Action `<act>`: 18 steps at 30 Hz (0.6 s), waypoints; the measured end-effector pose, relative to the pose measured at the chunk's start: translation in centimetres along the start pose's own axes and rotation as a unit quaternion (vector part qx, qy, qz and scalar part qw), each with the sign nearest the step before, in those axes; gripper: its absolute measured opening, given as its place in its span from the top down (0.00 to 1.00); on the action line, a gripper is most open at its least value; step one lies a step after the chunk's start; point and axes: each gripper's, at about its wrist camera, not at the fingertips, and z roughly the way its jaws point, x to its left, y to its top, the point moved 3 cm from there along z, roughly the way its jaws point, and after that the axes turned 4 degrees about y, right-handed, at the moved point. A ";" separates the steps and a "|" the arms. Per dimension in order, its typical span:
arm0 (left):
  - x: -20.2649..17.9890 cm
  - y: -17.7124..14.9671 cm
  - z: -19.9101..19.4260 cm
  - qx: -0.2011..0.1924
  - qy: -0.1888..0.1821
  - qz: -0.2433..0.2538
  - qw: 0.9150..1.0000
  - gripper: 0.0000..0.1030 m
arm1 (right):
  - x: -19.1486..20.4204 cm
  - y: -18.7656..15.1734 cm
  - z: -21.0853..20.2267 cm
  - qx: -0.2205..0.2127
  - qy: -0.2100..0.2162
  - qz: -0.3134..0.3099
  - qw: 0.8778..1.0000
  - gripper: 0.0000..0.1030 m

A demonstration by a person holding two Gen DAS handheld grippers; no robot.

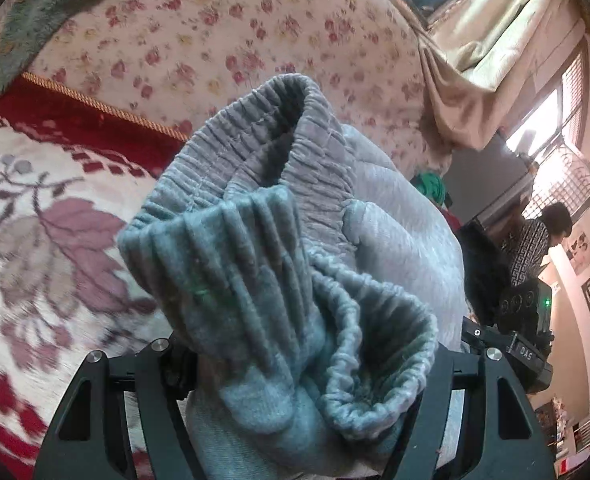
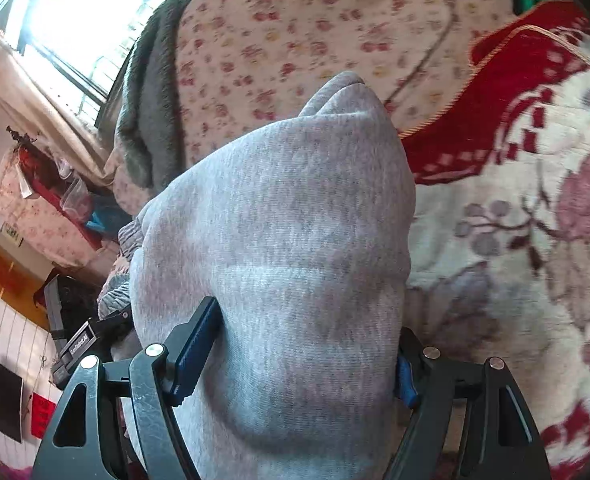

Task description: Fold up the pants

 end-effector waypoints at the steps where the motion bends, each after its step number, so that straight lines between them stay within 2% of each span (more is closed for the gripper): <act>1: -0.1 -0.2 0.3 0.002 0.003 0.001 1.000 0.31 | -0.9 0.0 0.1 0.003 -0.002 0.003 1.000 0.22; 5: 0.7 -1.8 2.7 0.027 0.038 -0.001 0.999 0.31 | -4.2 -0.8 1.4 0.026 -0.018 0.025 0.999 0.21; 6: 0.6 -2.1 2.9 0.025 0.041 0.005 0.999 0.30 | -4.9 -1.3 2.0 0.036 -0.045 0.025 0.998 0.19; 7: 0.6 -2.3 2.8 0.020 0.041 0.013 0.999 0.29 | -5.3 -1.6 2.0 0.033 -0.057 0.021 0.998 0.13; 8: 0.6 -2.4 2.6 0.018 0.039 0.019 0.999 0.28 | -5.3 -1.7 1.9 0.025 -0.066 0.014 0.997 0.08; 11: 1.0 -2.3 2.1 0.020 0.042 0.020 0.999 0.23 | -4.1 -1.5 1.0 0.006 -0.117 -0.038 0.992 0.05; 13: 1.1 -2.0 1.6 0.013 0.049 0.027 0.998 0.20 | -3.0 -1.3 0.5 -0.001 -0.157 -0.069 0.985 0.05; 18: 1.1 -1.8 -0.8 -0.017 0.089 0.057 0.994 0.19 | -1.1 -1.4 -0.4 -0.014 -0.205 -0.099 0.974 0.05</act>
